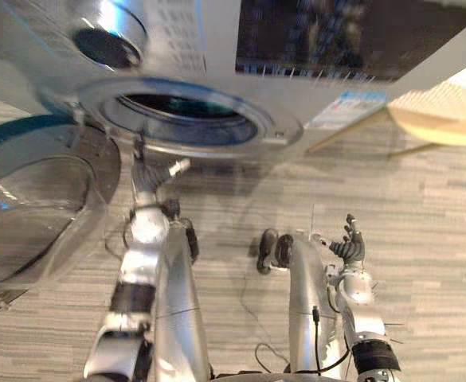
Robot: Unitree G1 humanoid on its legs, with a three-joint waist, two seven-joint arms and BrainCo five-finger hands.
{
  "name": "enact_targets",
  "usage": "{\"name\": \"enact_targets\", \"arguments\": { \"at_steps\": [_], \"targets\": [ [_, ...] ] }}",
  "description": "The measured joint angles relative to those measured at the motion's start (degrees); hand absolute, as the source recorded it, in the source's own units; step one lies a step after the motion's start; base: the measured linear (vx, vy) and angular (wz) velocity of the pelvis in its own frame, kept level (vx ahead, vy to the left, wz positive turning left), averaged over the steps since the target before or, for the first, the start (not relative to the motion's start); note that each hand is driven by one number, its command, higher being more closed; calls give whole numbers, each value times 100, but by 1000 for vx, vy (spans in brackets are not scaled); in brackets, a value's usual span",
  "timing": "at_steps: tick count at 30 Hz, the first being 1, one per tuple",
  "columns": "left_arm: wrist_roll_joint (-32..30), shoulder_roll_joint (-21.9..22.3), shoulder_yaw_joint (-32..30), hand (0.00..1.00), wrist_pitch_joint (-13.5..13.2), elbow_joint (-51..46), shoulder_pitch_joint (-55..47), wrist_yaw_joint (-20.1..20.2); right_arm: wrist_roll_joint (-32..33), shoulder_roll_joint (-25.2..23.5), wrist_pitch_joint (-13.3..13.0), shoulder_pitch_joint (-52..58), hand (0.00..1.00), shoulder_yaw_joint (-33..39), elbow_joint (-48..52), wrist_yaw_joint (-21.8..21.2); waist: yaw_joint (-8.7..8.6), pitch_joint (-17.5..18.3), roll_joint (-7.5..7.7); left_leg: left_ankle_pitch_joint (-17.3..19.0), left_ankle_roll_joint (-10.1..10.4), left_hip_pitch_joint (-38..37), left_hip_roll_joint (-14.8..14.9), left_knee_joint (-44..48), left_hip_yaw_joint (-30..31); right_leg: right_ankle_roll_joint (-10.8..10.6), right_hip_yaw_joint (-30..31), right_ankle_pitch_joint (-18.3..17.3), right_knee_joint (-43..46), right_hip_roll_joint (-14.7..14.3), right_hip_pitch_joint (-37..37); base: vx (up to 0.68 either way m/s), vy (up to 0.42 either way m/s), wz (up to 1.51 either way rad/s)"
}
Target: Pick up the laundry basket with both hands and put the clothes into the washing machine.
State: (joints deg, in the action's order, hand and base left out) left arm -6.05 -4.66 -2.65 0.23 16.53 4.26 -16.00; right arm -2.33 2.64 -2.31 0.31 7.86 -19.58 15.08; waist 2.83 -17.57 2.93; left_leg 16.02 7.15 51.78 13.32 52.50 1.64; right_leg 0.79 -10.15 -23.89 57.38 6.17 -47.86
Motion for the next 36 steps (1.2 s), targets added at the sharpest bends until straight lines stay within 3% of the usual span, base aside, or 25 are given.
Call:
{"name": "enact_targets", "arguments": {
  "at_steps": [7,11,14,15,20,21,22,23,24,25,26,28,29,30,31,32,33,34,35,36],
  "targets": [
    [191,215,-268,0,-69,1639,-783,372,7,-19,73,280,0,7,-1348,-150,-26,620,-58,-481,-44,-2232,-158,-1975,-362,-222,-145,512,-2020,7,2209,194,46,13],
    [136,274,-480,0,-73,2414,-861,535,4,-52,103,351,0,88,-1882,-201,-29,1112,-240,-716,-117,-3144,-243,-2901,-565,-396,-218,971,-3286,-17,3213,162,87,0],
    [66,242,-511,0,-81,2820,-867,601,1,-41,91,222,0,255,-2376,-285,-23,1405,-293,-942,-149,-3573,-310,-3557,-790,-470,-62,1380,-4110,-71,3581,127,87,-32],
    [17,219,-545,0,-85,3014,-839,604,1,-19,93,88,0,347,-2690,-288,-30,1426,-302,-1129,-175,-3850,-354,-4002,-969,-498,61,1669,-4574,-99,3789,100,67,-40],
    [-35,97,-581,0,-100,3159,-629,600,3,6,119,-78,0,379,-2972,-275,-49,1391,-297,-1264,-215,-3890,-353,-4177,-1230,-532,238,2038,-4799,-129,3696,-15,49,-32],
    [-34,78,-582,0,-121,3151,-563,598,3,20,119,-73,0,333,-2986,-275,-38,1392,-301,-1310,-287,-3838,-379,-4167,-1265,-619,254,2149,-4751,-141,3620,-104,82,-4],
    [-34,87,-586,0,-125,3143,-541,600,3,33,119,-71,0,327,-2998,-275,-25,1403,-331,-1377,-383,-3828,-286,-4232,-1259,-689,260,2182,-4825,-159,3665,-97,53,8],
    [-34,95,-646,0,-186,3104,-513,594,6,6,122,-106,0,330,-3024,-276,-33,1340,-322,-1410,-381,-3850,-272,-4293,-1261,-654,235,1710,-3908,-82,3572,-100,48,38],
    [-34,73,-647,0,-204,3105,-540,593,8,-19,117,-50,0,325,-3053,-278,-19,1339,-283,-1426,-383,-3865,-366,-4188,-1167,-815,228,1258,-3003,104,3653,-71,-5,52],
    [-34,53,-645,0,-199,3096,-560,593,8,-20,117,-45,0,324,-3090,-277,-9,1340,-241,-1428,-383,-3859,-408,-4120,-1105,-890,242,1155,-2815,170,3807,-101,-51,54],
    [-31,2,-661,0,-198,3044,-555,589,10,-18,111,-71,0,310,-3093,-277,108,1345,-91,-1443,-358,-3823,-459,-3982,-1083,-934,321,1037,-3120,194,4084,-141,-137,13],
    [-31,25,-698,0,-199,3009,-577,577,25,31,65,-221,0,290,-3079,-266,330,1383,-145,-1651,-307,-3573,-417,-3986,-1120,-860,357,974,-3816,28,4179,-194,-135,-11],
    [-31,92,-686,0,-198,3005,-550,573,68,99,20,-364,0,299,-3060,-255,404,1354,-234,-1837,-282,-3342,-413,-4061,-1085,-633,308,894,-4149,-44,4151,-258,-106,28],
    [-26,263,-613,0,-186,2990,-501,570,75,203,29,-452,0,337,-3071,-251,378,1198,-531,-2050,-200,-3200,-321,-4153,-843,-510,127,1024,-4171,-198,4106,-286,-118,42],
    [-18,317,-579,0,-187,2967,-507,567,81,226,57,-453,0,349,-3080,-240,396,1205,-561,-2225,-155,-3162,-325,-4271,-753,-495,57,1031,-4119,-222,4018,-315,-113,59],
    [17,361,-562,0,-192,2892,-545,560,95,169,98,-410,0,333,-3085,-237,394,1190,-553,-2714,46,-3198,-343,-4704,-586,-369,-79,1110,-4104,-191,3931,-296,-96,55],
    [66,372,-547,0,-196,2887,-527,565,125,120,98,-382,0,357,-3085,-232,339,1134,-474,-2878,155,-3236,-332,-4862,-535,-301,-267,1156,-4172,-152,3945,-268,-91,66],
    [99,383,-550,0,-193,2885,-560,564,128,67,117,-368,0,391,-3083,-224,278,1116,-462,-2718,45,-3254,-345,-4627,-665,-228,-371,1203,-4147,-110,3943,-272,-40,67],
    [99,387,-529,0,-184,2873,-581,562,130,3,118,-328,0,413,-3066,-179,247,1091,-379,-2287,-145,-3275,-353,-4159,-820,-216,-471,1248,-4112,-19,3911,-218,-4,46],
    [98,388,-518,0,-182,2850,-581,562,131,2,119,-315,0,414,-3068,-156,245,1072,-322,-2128,-192,-3285,-355,-3982,-865,-220,-484,1260,-4085,16,3885,-215,35,41]
  ]
}}
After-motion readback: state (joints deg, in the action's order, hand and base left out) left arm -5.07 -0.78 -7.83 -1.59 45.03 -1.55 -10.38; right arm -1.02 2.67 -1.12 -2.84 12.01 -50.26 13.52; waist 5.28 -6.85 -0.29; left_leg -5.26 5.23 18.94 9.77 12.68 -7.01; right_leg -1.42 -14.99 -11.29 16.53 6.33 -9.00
